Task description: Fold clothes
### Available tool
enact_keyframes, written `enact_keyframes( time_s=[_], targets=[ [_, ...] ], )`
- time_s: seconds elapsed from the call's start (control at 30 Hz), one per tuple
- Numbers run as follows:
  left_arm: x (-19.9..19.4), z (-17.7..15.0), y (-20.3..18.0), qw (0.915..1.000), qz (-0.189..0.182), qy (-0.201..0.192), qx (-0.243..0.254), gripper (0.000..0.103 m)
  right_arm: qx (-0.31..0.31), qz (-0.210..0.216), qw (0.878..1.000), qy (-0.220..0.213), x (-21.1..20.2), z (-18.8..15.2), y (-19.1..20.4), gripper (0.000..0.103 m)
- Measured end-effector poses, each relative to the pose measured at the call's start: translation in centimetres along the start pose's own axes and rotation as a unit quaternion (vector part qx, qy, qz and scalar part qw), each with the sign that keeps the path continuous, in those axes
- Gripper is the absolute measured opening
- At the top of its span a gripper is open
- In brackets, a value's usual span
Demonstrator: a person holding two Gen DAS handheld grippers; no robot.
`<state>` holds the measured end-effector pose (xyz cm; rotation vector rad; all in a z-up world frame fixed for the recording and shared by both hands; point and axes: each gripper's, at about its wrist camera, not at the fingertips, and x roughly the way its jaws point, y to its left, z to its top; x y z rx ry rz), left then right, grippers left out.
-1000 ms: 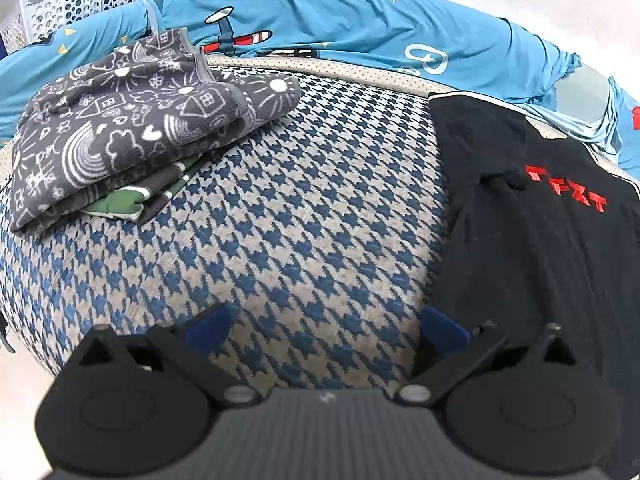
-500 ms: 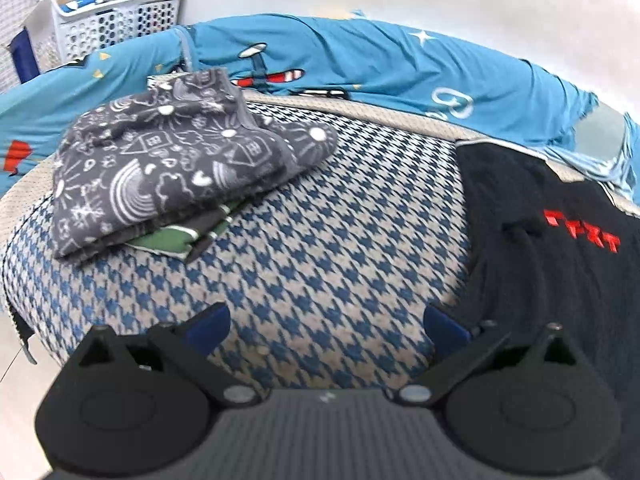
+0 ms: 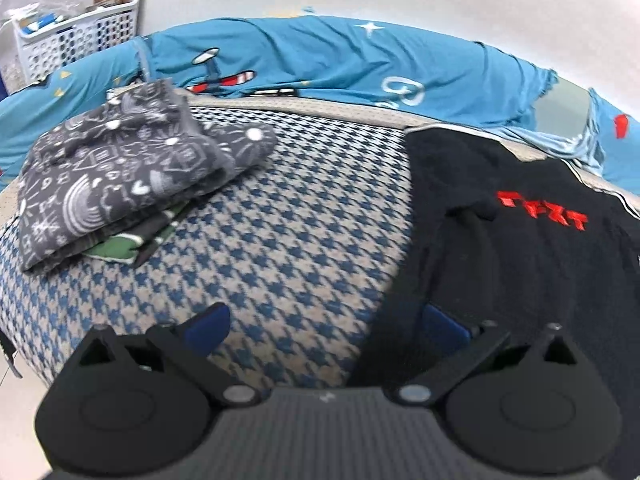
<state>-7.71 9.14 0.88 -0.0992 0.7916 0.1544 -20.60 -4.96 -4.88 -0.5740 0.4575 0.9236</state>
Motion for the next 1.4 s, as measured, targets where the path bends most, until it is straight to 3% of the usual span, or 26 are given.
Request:
enact_keyframes(
  time_s=[0.33,0.6,0.8,1.1,1.3,1.4],
  targets=[
    [0.4,-1.0,-3.9,0.9987,-0.021,0.010,0.045,0.103,0.085,-0.098,0.991,0.035,-2.7,-3.1,-4.9,0.010],
    [0.8,-1.8,-6.6,0.9965,-0.031,0.016,0.076,0.103,0.158,-0.189,0.967,0.064,-5.7,-6.1,-9.7,0.015],
    [1.2,-2.0,-7.7,0.9961,-0.035,0.022,0.078,0.103,0.219,-0.258,0.937,0.082,-8.0,-8.5,-13.0,0.016],
    [1.6,-2.4,-8.6,0.9959,-0.038,0.029,0.077,0.103,0.295,-0.353,0.882,0.102,-10.7,-11.6,-16.9,0.017],
    [1.6,-2.4,-8.7,0.9960,-0.040,0.030,0.074,0.103,0.350,-0.418,0.832,0.108,-13.0,-13.3,-18.6,0.024],
    [1.7,-2.5,-8.8,0.9959,-0.041,0.032,0.074,0.103,0.370,-0.412,0.824,0.117,-13.0,-14.0,-18.8,0.028]
  ],
)
